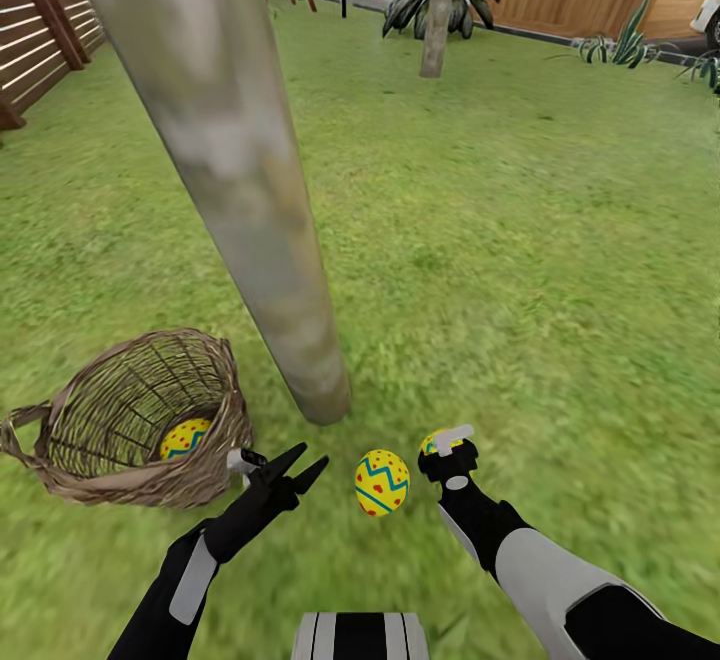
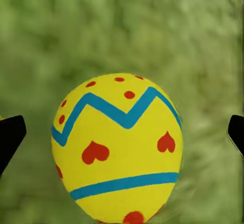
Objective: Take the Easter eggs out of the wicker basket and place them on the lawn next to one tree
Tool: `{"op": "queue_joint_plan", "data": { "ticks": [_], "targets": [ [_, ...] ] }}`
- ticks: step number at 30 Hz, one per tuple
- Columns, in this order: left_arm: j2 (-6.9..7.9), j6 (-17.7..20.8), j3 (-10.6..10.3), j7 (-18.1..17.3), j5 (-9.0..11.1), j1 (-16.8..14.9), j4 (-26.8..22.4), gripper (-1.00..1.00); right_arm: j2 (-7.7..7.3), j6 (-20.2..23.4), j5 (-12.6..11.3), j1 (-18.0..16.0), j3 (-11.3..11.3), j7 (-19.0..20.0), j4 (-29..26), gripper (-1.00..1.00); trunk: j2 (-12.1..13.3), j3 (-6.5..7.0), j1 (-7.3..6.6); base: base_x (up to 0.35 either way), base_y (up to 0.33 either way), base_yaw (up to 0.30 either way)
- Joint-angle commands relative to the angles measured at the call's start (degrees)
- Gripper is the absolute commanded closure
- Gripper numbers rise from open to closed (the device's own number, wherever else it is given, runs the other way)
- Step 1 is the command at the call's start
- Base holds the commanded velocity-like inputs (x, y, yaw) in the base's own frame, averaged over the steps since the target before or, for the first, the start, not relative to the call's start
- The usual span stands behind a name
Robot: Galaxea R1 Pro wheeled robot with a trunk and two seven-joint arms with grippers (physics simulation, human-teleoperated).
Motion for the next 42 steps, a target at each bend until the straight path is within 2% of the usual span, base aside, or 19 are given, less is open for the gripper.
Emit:
{"op": "queue_joint_plan", "data": {
  "ticks": [1, 18, 20, 22, 25, 27, 29, 32, 33, 35, 37, 42],
  "targets": [
    [-0.03, 0.6, 0.1, -0.2, -0.1, 0.0, 0.0, -1.0, -0.01, 0.0, 0.0, 0.0, 0.3, -0.3, 0.0, -1.0, 0.0, 0.19, -0.03, 0.0, 0.0, 0.0],
    [-0.19, 0.5, 0.0, -0.1, -0.1, 0.0, 0.0, -1.0, -0.17, 0.9, 0.1, 0.0, 0.3, -0.4, -0.4, -1.0, 0.2, 3.96, -0.47, 0.0, 0.0, 0.0],
    [-0.18, 0.5, 0.0, 0.5, -0.1, 0.0, 0.0, -1.0, -0.27, 3.2, 0.0, 0.0, 0.0, -0.5, -0.6, -1.0, 0.3, 4.4, -0.52, 0.0, 0.0, 0.0],
    [-0.13, 0.5, 0.0, 2.5, -0.1, 0.0, -0.1, -1.0, -0.48, 9.2, -0.1, 0.0, -0.4, 0.1, -1.8, -1.0, 0.3, 4.84, -0.57, 0.0, 0.0, 0.0],
    [-0.17, 0.5, 0.0, 5.1, -0.1, 0.0, -0.1, -1.0, -0.73, 13.1, -0.2, 0.0, -2.5, 3.0, -3.5, -1.0, 0.3, 5.51, -0.65, 0.0, 0.0, 0.0],
    [-0.13, 0.4, 0.0, 6.3, -0.1, 0.0, -0.1, -1.0, -1.11, 17.5, -0.3, 0.0, -6.1, 6.9, -4.1, -1.0, 0.3, 5.95, -0.7, 0.0, 0.0, 0.0],
    [-0.11, 0.4, 0.1, 6.7, 0.0, 0.0, -0.1, -1.0, -2.43, 24.7, -0.2, 0.0, -10.5, 12.3, -4.4, -1.0, 0.4, 6.4, -0.75, 0.0, 0.0, 0.0],
    [-0.11, 0.4, 0.2, 6.9, 0.0, 0.0, -0.1, -1.0, -4.02, 31.4, 0.0, -0.1, -14.2, 23.3, -4.6, -1.0, 0.4, 7.06, -0.83, 0.0, 0.0, 0.0],
    [-0.06, 0.4, 0.3, 7.1, -0.1, 0.0, -0.1, -1.0, -5.36, 37.1, -0.1, -0.2, -15.5, 35.5, -5.3, -1.0, 0.4, 7.28, -0.86, 0.0, 0.0, 0.0],
    [-0.03, 0.4, 0.3, 7.1, -0.1, 0.0, -0.1, -1.0, -5.66, 39.4, -0.2, -0.2, -15.7, 41.0, -5.4, -1.0, 0.5, 7.72, -0.91, 0.0, 0.0, 0.0],
    [-0.05, 0.4, 0.3, 7.2, -0.1, 0.0, -0.1, -1.0, -6.15, 40.8, -0.2, -0.2, -15.8, 50.6, -5.4, -1.0, 0.5, 8.16, -0.97, 0.0, 0.0, 0.0],
    [-0.02, 0.4, 0.3, 7.2, -0.1, 0.0, -0.1, -1.0, -7.44, 41.1, -0.3, -0.2, -15.9, 55.0, -5.5, -1.0, 2.5, 9.06, -2.07, 0.0, 0.0, 0.0]
  ]
}}
